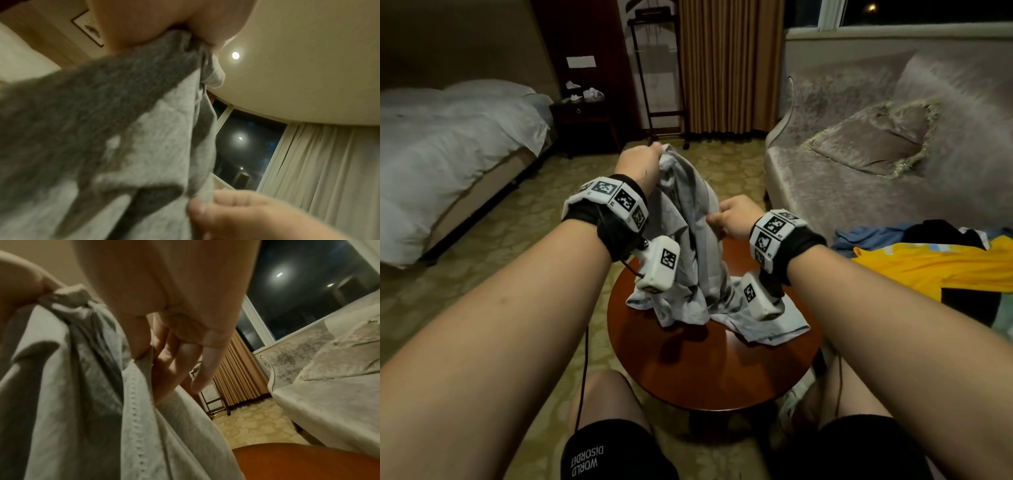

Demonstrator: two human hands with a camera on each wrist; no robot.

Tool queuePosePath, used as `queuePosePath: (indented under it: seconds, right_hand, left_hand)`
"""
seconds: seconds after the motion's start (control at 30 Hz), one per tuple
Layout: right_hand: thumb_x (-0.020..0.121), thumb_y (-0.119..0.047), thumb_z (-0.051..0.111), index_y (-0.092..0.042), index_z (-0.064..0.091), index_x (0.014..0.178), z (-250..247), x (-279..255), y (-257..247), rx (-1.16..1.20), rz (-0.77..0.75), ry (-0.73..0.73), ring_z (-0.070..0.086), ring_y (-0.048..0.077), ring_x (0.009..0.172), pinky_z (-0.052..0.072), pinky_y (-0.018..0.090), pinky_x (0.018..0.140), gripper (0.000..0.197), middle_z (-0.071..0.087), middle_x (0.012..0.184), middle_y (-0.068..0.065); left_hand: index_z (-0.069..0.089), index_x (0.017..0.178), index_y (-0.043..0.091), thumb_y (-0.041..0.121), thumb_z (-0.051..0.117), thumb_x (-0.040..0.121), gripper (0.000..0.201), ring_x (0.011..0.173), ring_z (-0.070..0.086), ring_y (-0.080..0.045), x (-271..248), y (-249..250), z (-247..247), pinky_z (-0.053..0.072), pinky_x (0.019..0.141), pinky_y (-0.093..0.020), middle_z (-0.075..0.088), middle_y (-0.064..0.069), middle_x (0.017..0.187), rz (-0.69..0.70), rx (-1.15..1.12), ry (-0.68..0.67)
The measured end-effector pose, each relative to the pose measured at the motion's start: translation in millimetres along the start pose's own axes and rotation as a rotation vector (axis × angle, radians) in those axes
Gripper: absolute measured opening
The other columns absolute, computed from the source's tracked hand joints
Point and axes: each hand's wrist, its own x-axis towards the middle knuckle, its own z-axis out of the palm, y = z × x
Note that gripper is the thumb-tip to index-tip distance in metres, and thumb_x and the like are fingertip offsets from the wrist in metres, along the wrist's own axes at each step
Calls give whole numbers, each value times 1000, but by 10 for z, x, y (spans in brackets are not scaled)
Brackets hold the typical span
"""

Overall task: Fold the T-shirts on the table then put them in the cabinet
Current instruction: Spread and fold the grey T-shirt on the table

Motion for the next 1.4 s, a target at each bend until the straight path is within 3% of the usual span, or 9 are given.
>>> queuePosePath:
  seconds: [0.13,0.33,0.5,0.73,0.83,0.97,1.13,1.3,1.4]
  right_hand:
    - [86,-24,67,-6,74,76,-168,77,-52,-104,-14,177,69,23,73,59,38,75,22,72,78,12]
    - [89,-18,60,-12,63,63,-313,143,-174,129,-45,253,63,28,72,53,38,74,27,62,67,8]
    - [96,-9,46,-9,57,79,-376,49,-280,475,-130,-3,57,24,75,46,35,72,20,58,79,11]
    - [93,-16,55,3,65,89,-470,-21,-294,572,-197,-110,66,31,86,50,39,88,22,68,90,18]
    - [84,-44,65,-4,67,112,-511,-37,-219,494,-167,-123,63,28,110,44,43,103,49,68,115,14]
    - [56,-37,83,-6,68,92,-506,-60,-125,404,-110,-183,64,34,92,50,47,90,50,68,100,19]
    - [73,-8,72,-3,66,98,-506,-134,9,309,50,-379,69,26,72,57,36,73,26,71,82,12]
    - [51,-14,83,-2,62,88,-500,-192,80,181,113,-432,61,29,74,51,40,76,44,61,81,17]
    - [77,-3,71,-5,56,79,-464,-206,110,141,129,-377,54,25,72,48,33,68,15,57,73,12]
  left_hand:
    - [38,133,-8,2,32,99,36,120,49,-42,-33,-23,-50,38,94,-45,51,-29,130,-13,138,110]
    - [59,114,0,26,47,96,33,113,56,-37,-128,39,33,41,78,-32,63,-19,106,-108,-214,113]
    - [48,138,22,64,59,81,72,118,53,-12,-266,130,136,40,101,-28,55,4,128,95,-193,-282]
    - [74,99,25,73,65,62,62,105,66,-25,-288,108,235,45,101,-48,72,-5,108,73,-251,-574]
    - [67,112,10,46,54,91,44,103,66,-27,-288,144,201,48,98,-50,70,-14,109,89,-361,-477]
    - [65,108,3,44,42,96,48,110,60,-32,-282,271,118,44,103,-44,65,-19,115,76,-295,-183]
    - [58,121,3,35,29,103,48,119,51,-31,-158,258,-69,40,88,-29,58,-18,126,-29,-138,101]
    - [52,131,4,33,26,104,47,125,48,-30,-53,172,-221,39,92,-27,52,-17,135,-143,-114,219]
    - [49,134,5,30,24,104,46,126,47,-29,-76,205,-291,38,87,-26,51,-16,137,-153,-95,239]
